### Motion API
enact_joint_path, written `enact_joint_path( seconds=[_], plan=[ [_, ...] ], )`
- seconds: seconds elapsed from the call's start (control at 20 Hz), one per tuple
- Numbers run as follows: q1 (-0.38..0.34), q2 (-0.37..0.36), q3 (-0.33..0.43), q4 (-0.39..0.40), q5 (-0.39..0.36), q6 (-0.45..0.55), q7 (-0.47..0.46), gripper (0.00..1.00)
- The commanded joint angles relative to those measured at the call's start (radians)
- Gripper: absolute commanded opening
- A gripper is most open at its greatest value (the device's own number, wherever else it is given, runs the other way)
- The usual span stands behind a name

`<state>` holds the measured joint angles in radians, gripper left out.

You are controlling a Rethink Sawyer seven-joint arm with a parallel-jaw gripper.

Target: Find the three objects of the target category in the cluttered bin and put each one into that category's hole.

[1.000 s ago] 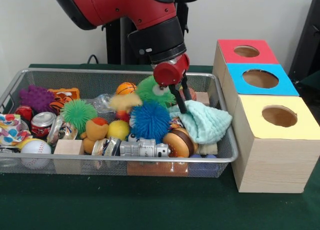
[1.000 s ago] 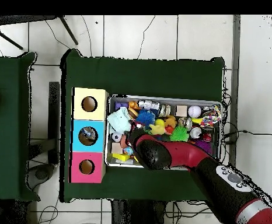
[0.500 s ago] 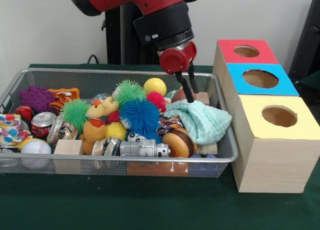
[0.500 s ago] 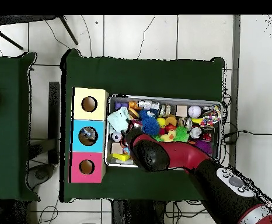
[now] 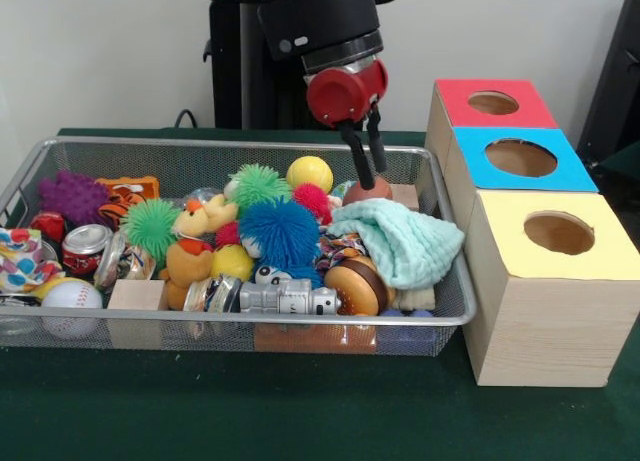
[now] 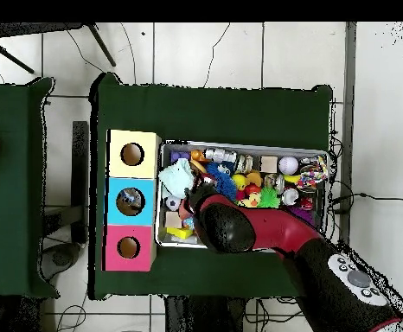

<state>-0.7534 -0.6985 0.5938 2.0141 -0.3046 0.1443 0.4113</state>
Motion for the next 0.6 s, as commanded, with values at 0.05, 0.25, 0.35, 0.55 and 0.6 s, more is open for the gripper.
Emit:
enact_joint_path(
  seconds=[0.05, 0.25, 0.35, 0.55, 0.6],
  plan=[
    [0.139, -0.086, -0.273, -0.142, -0.097, 0.311, 0.127, 1.0],
    [0.178, -0.064, -0.345, -0.198, -0.163, 0.342, 0.128, 1.0],
    [0.205, -0.055, -0.387, -0.229, -0.206, 0.385, 0.132, 1.0],
    [0.225, -0.057, -0.434, -0.261, -0.264, 0.446, 0.13, 1.0],
    [0.228, -0.06, -0.44, -0.267, -0.275, 0.462, 0.124, 1.0]
  ],
)
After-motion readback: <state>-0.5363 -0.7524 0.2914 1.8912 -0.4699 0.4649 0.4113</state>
